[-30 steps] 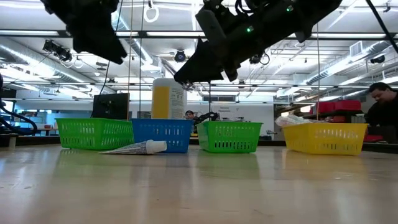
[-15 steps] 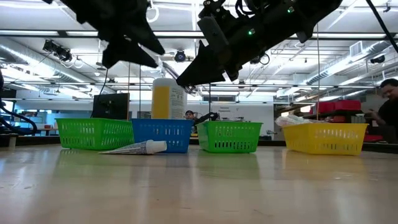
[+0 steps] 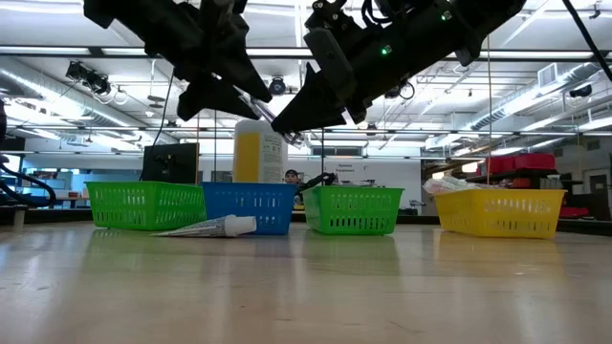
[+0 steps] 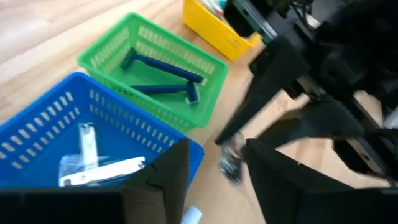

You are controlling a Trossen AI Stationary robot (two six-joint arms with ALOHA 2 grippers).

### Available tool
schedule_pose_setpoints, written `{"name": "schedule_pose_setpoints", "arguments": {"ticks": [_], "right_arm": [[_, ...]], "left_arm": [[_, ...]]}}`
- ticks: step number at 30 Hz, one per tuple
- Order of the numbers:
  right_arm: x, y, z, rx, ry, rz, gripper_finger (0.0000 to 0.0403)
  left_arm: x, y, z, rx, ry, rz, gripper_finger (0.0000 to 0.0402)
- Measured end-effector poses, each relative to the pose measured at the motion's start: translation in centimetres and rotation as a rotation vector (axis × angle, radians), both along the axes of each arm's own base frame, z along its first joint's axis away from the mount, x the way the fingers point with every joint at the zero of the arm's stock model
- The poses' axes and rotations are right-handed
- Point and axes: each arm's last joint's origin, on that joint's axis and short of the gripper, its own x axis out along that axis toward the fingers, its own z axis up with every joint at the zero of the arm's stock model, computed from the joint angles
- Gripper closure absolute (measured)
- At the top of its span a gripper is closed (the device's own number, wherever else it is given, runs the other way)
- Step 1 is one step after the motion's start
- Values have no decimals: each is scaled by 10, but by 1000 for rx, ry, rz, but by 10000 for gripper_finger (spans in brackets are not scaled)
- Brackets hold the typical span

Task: Pick & Place Travel size toiletries
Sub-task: Put the silver nail cutter into the blue bin

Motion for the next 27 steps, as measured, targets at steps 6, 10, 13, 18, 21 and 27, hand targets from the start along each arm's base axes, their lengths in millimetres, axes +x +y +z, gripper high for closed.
{"name": "schedule_pose_setpoints", "arguments": {"ticks": [6,10,13,18,21,27], "right_arm": [[0,0,0,-7,2,2,344],[0,0,0,-15,4,-3,344],[0,-1,0,-15,4,-5,344],[0,-1,0,-11,4,0,326],[0,0,0,-4,4,11,292],[-3,1,-6,22,57,-10,219]], "left_arm": [[1,3,0,2,3,-34,312],[1,4,1,0,-4,-30,360],[1,4,1,6,-3,-30,361],[1,4,1,7,0,-29,355],[1,6,0,22,16,-24,354],[-2,17,-4,47,67,32,372]]}}
